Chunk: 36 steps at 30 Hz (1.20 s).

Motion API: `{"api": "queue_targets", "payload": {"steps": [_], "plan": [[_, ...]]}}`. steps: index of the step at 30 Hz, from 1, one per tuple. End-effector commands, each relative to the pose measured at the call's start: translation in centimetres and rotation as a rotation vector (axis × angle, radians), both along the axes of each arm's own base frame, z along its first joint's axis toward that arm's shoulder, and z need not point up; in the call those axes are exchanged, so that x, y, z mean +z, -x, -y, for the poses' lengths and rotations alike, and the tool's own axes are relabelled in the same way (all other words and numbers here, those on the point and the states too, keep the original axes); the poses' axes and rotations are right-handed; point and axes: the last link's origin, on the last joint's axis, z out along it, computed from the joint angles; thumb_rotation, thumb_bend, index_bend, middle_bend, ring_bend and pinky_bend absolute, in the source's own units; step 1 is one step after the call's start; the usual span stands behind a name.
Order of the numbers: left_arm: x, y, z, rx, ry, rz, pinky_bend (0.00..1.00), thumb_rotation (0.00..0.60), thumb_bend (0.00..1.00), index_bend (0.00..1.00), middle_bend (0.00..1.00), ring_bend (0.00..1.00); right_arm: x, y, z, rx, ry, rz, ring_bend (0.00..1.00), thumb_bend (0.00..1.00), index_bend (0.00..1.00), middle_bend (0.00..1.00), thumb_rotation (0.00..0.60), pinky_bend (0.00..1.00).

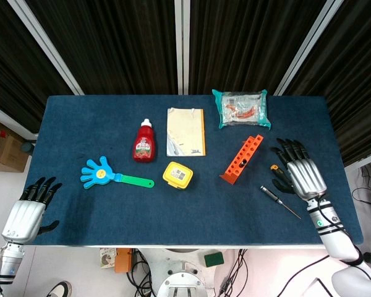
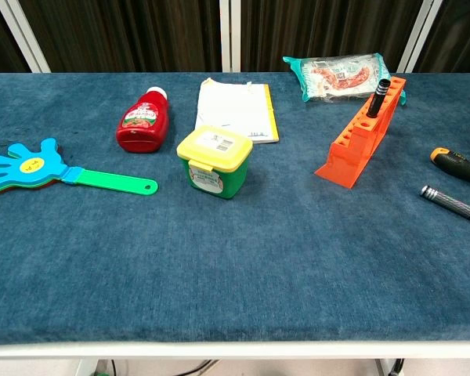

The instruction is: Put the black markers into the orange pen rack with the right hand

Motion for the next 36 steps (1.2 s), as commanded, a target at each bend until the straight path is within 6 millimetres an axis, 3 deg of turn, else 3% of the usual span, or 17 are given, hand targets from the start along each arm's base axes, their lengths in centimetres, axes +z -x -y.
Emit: {"api": "queue_targets", "payload": {"steps": [1, 10, 14, 21, 26, 31, 36], "plan": [[-0.3, -0.1, 0.1, -0.004, 0.011, -0.006, 0.19, 0.6, 0.06, 0.14, 0.07, 0.03, -0.8, 3.3, -1.0, -0.178, -0.105, -0.064, 0.0, 0.28, 0.26, 0.03, 0.6, 0.0], [-0.4, -0.2, 0.2, -0.006, 0.006, -0.007, 0.19, 0.6, 0.06, 0.15, 0.07, 0.03, -4.0, 5.7, -1.1, -0.294, -0.214, -0.01, 0.0, 0.31, 0.29, 0.04, 0.6, 0.0], [-0.2, -0.1, 0.1, -0.001, 0.005, -0.003, 0.19, 0.6, 0.06, 0.15, 0.07, 0.03, -5.2, 5.7, -1.1, -0.296, -0.218, -0.021, 0.0, 0.36, 0.34, 0.06, 0.585, 0.0], [-0.1, -0.1, 0.2, -0.004, 0.002, 0.002, 0.19, 0.6, 0.06, 0.14, 0.07, 0.03, -6.6, 5.3, -1.2, -0.28, -0.197, -0.084, 0.0, 0.35, 0.45, 0.07, 0.539, 0.0], [0.0, 0.0, 0.1, -0.001, 0.003, 0.004, 0.19, 0.6, 0.06, 0.15, 0.07, 0.03, -7.2, 5.3, -1.2, -0.293, -0.185, -0.108, 0.0, 0.33, 0.46, 0.07, 0.539, 0.0], [0.0, 0.1, 0.1, -0.001, 0.013, 0.005, 0.19, 0.6, 0.06, 0.15, 0.07, 0.03, -7.8, 5.3, -1.2, -0.301, -0.188, -0.125, 0.0, 0.3, 0.38, 0.05, 0.537, 0.0], [0.1, 0.1, 0.1, -0.002, 0.012, 0.009, 0.19, 0.6, 0.06, 0.15, 0.07, 0.03, -8.1, 5.0, -1.2, -0.299, -0.175, -0.129, 0.0, 0.28, 0.36, 0.02, 0.51, 0.0]]}}
